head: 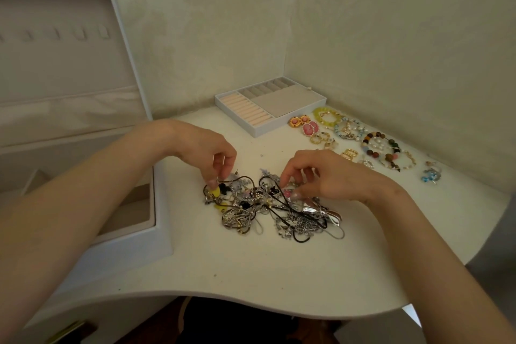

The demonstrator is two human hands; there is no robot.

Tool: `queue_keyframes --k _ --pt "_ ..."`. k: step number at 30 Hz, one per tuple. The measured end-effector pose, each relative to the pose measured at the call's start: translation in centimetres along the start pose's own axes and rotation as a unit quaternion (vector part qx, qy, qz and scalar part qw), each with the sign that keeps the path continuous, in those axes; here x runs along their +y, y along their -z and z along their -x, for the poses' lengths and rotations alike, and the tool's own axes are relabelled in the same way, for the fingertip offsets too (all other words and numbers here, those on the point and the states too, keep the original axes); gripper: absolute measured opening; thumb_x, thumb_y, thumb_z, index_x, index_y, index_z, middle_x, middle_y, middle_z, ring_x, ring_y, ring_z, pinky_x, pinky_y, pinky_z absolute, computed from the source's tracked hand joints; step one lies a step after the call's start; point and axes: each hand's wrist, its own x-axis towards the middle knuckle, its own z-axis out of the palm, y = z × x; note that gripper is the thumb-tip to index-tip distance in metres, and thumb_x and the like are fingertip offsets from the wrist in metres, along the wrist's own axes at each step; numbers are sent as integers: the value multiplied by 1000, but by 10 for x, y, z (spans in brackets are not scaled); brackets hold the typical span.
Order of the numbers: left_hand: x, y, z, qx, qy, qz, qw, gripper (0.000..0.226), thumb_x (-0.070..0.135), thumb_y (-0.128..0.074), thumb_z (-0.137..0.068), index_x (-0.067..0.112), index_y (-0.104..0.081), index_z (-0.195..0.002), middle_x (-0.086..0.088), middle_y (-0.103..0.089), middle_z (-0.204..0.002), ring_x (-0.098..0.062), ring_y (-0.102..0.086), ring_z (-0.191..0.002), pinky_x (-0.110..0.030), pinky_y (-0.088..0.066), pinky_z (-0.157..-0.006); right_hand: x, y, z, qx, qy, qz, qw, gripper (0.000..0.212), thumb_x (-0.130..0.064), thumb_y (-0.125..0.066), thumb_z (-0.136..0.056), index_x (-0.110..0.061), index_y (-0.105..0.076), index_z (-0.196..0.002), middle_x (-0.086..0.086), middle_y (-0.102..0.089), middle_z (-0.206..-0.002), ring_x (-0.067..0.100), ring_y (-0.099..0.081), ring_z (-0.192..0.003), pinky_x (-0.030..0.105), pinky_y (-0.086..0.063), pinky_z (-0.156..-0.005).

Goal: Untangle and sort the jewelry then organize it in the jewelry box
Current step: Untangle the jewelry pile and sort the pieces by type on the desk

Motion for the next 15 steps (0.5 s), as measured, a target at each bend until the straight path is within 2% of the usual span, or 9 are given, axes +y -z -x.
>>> queue_keyframes --k 6,11,15 --pt "-2 -1 -2 1 -14 15 1000 21 10 -70 -81 27 -58 -77 6 -59 -80 0 -47 -64 -5 -35 -55 -2 -1 0 -9 -5 -2 1000 20 -17 -79 -74 -31 -67 -81 -7 -54 -80 1 -43 -65 16 -39 -64" --pt "-3 -1 -2 5 -11 11 1000 15 9 -66 -84 23 -60 -81 8 -59 -80 0 -48 -66 -8 -35 -58 -4 0 2 -12 -5 -4 1000 25 -12 -78 -74 -29 -61 -74 -11 -56 -78 -2 -43 -62 14 -39 -61" --pt "-4 0 0 20 -20 34 999 14 13 -64 -86 25 -60 -81 10 -60 -86 4 -50 -66 -13 -38 -64 -4 2 3 3 -9 -27 1000 20 -11 -77 -75 -24 -62 -75 -16 -58 -74 2 -45 -62 17 -38 -61"
